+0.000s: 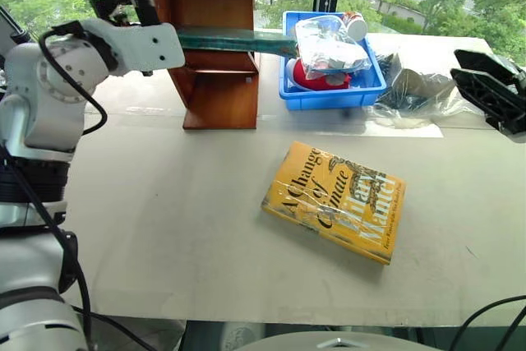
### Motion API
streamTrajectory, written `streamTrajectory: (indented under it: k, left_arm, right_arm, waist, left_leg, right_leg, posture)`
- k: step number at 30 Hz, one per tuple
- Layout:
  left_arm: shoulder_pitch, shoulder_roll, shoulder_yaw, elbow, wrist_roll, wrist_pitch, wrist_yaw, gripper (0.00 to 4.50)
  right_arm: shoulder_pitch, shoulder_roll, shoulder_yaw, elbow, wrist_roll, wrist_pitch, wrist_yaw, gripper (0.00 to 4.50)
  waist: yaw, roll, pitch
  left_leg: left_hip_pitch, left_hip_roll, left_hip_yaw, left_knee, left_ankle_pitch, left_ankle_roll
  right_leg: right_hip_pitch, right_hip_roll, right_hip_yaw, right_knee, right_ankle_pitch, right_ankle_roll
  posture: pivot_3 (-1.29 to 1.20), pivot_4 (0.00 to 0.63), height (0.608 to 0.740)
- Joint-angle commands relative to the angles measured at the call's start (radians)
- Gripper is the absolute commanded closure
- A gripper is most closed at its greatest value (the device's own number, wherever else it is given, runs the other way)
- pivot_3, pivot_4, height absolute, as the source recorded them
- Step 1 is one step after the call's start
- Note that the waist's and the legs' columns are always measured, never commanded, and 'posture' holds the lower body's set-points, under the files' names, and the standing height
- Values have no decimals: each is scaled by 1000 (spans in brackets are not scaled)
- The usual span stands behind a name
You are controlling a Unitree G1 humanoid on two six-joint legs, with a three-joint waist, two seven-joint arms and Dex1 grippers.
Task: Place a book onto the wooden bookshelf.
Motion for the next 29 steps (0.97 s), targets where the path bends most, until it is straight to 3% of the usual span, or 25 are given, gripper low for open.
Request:
streamTrajectory:
  k: [1, 5, 9, 11, 13, 15, 20, 29]
  left_arm:
    - [74, 1, 91, -83, -32, 35, 47, 56]
    - [186, -37, 162, -182, -98, -4, 92, 56]
    - [364, -169, 250, -306, -302, -21, 79, 56]
    - [461, -228, 254, -370, -423, 72, 13, 56]
    - [600, -293, 219, -471, -633, 223, -99, 56]
    - [718, -341, 189, -537, -727, 321, -129, 56]
    - [908, -416, 134, -595, -764, 384, -115, 56]
    - [976, -435, 124, -535, -717, 315, -97, 56]
  right_arm:
    - [29, -29, -63, -5, -17, -21, 27, 0]
    - [107, -30, -100, -22, -60, -44, 32, 0]
    - [256, -24, -136, -69, -162, -126, 79, 0]
    - [338, -28, -139, -91, -216, -160, 102, 0]
    - [427, -4, -128, -110, -290, -233, 131, 0]
    - [501, 31, -101, -106, -383, -325, 135, 0]
    - [655, 131, -31, -10, -578, -592, 207, 0]
    - [677, 177, 29, 196, -686, -784, 234, 0]
  waist:
    - [1, 0, 0]
    - [6, 0, 0]
    - [18, 2, -2]
    - [23, 2, -2]
    - [23, 3, -2]
    - [22, 3, -3]
    - [23, 2, -3]
    - [19, 5, -3]
  left_leg:
    - [0, 0, 0, 0, 0, 0]
    - [-1, 0, -1, 0, 0, 0]
    - [-1, 0, 1, -1, 0, 0]
    - [0, 0, 1, 0, 0, 0]
    - [0, 0, 1, 0, 0, 0]
    - [1, 2, 2, 0, 0, 0]
    - [11, 1, 2, 1, 0, 0]
    - [31, 2, 9, -1, 0, 0]
  right_leg:
    - [0, 0, 0, 0, 0, 0]
    - [0, 0, -1, 0, 0, 0]
    - [0, -2, 0, -2, 0, 0]
    - [0, -3, 0, -1, 0, 0]
    - [0, -3, 0, 0, 0, 0]
    - [1, -3, 0, 0, 0, 0]
    - [9, 0, 1, 0, -1, 0]
    - [25, 1, 7, -2, -5, -2]
  posture:
    - [0, 150, 740]
    - [0, 150, 740]
    - [0, 150, 740]
    - [0, 150, 740]
    - [0, 150, 740]
    - [0, 150, 740]
    - [0, 150, 740]
    - [0, 150, 740]
